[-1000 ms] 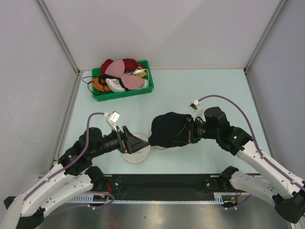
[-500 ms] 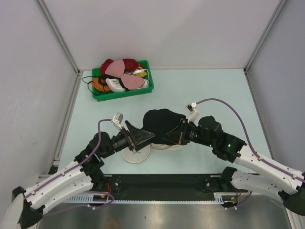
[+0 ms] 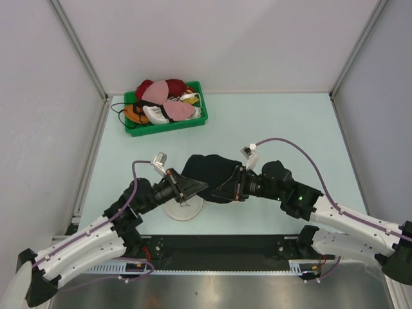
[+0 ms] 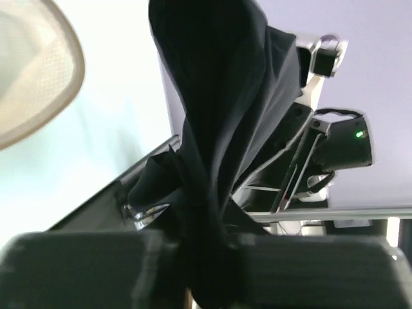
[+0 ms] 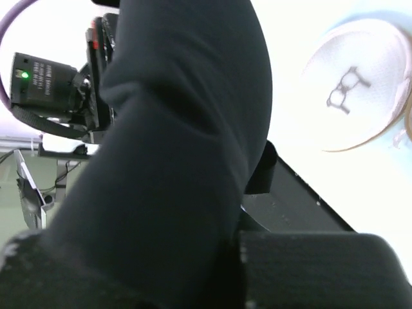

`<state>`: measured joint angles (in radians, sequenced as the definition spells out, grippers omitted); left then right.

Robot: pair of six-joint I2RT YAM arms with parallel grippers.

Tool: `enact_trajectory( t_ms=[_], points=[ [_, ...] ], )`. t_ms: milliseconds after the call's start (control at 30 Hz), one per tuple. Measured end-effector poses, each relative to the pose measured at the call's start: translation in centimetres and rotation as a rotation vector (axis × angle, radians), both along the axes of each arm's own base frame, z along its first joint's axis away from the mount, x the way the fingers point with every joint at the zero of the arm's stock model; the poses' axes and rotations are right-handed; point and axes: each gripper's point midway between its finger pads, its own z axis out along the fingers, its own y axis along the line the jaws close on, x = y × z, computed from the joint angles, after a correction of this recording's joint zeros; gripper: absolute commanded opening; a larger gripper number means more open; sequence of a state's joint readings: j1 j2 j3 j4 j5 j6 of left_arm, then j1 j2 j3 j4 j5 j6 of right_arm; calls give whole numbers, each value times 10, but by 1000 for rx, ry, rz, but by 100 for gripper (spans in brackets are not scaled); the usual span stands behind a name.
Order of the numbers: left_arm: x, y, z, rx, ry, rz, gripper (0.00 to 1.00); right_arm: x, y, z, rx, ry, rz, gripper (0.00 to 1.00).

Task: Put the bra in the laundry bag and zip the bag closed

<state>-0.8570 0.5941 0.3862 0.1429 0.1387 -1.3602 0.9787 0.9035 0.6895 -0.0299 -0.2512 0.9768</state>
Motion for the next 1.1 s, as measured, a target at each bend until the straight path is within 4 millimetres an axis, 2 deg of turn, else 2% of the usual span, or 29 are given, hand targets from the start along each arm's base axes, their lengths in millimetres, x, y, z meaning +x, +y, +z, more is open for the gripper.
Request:
enact_trajectory(
  t_ms=[67,100,133,167,267,367,467,533,600,700,767,933,1033,1100],
  points=[
    [0,4,-6,43,-11,14,0,-3,-1,-7,-32,12,20,55],
    [2,8,-8,68,-20,29,0,-4,-3,-11,-57,25,24,73],
    [4,12,-10,101,-32,49,0,-5,-8,-18,-109,40,25,78],
    [8,18,-13,145,-44,76,0,-1,-14,-20,-152,46,11,79],
    [15,36,-15,251,-84,140,0,26,-42,-19,-255,26,-87,79],
    [19,52,-22,367,-109,181,0,58,-71,-18,-323,10,-204,75],
    [21,59,-35,459,-115,172,0,78,-91,-44,-434,38,-260,66],
    [20,56,-51,508,-99,129,0,84,-91,-64,-497,60,-245,61],
    [18,52,-66,539,-80,83,0,89,-89,-92,-568,94,-223,54],
    [14,49,-92,586,-36,19,0,89,-94,-130,-664,146,-199,50],
    [12,49,-105,606,-11,-19,0,88,-94,-143,-698,160,-185,50],
    [15,47,-113,605,9,-78,0,90,-91,-161,-723,149,-177,47],
    [15,40,-116,592,8,-128,0,94,-87,-169,-722,137,-176,36],
    [14,37,-120,589,22,-163,0,98,-84,-174,-724,130,-177,21]
  ],
)
